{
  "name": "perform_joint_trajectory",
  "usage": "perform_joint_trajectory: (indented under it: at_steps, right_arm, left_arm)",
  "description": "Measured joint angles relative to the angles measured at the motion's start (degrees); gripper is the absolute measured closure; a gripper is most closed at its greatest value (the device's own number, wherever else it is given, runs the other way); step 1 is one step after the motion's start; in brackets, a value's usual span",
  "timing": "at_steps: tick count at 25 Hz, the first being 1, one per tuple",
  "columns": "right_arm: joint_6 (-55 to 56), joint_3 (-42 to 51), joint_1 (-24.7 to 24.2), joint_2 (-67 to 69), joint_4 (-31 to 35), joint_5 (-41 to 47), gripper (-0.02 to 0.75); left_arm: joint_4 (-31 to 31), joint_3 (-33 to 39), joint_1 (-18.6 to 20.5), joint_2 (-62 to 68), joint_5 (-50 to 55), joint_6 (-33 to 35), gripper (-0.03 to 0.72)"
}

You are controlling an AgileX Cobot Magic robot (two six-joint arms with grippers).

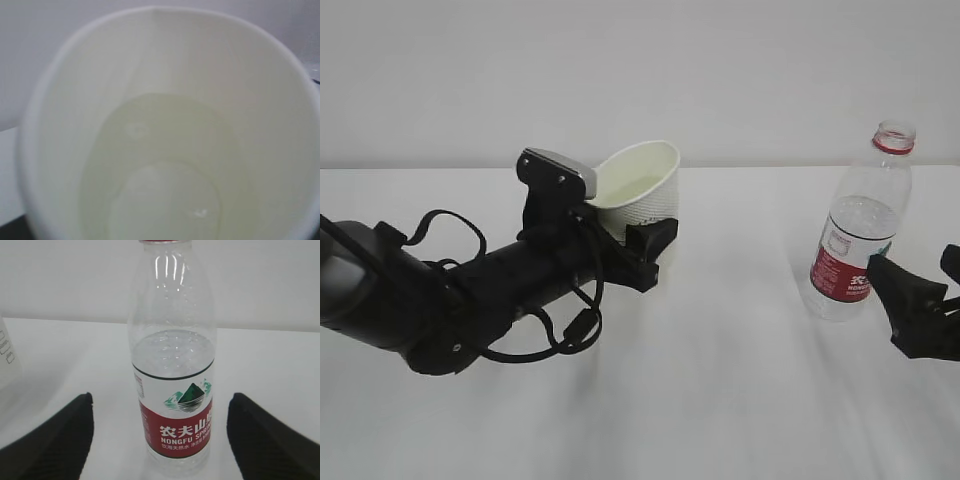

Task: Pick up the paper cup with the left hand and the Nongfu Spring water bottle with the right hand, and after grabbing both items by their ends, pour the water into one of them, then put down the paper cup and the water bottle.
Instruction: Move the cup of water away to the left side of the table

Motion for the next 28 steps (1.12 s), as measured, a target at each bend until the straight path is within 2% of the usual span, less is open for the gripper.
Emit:
perform_joint_trajectory:
  at_steps: [9, 18, 22, 28]
  right_arm:
    - [0.0, 0.0, 0.0, 0.0, 0.0, 0.0, 0.124]
    - [0.0, 0.0, 0.0, 0.0, 0.0, 0.0, 0.13]
    - [-0.1, 0.0, 0.0, 0.0, 0.0, 0.0, 0.133]
    - [-0.1, 0.0, 0.0, 0.0, 0.0, 0.0, 0.142]
  left_arm:
    - [-1.6, 0.5, 4.4, 0.0, 0.0, 0.6, 0.196]
    - [-3.4, 4.1, 8.1, 0.0, -1.9, 0.8, 0.196]
    - [-3.9, 5.3, 9.2, 0.0, -2.8, 0.9, 0.196]
    - [-7.8, 8.7, 10.1, 0.0, -5.4, 3.1, 0.196]
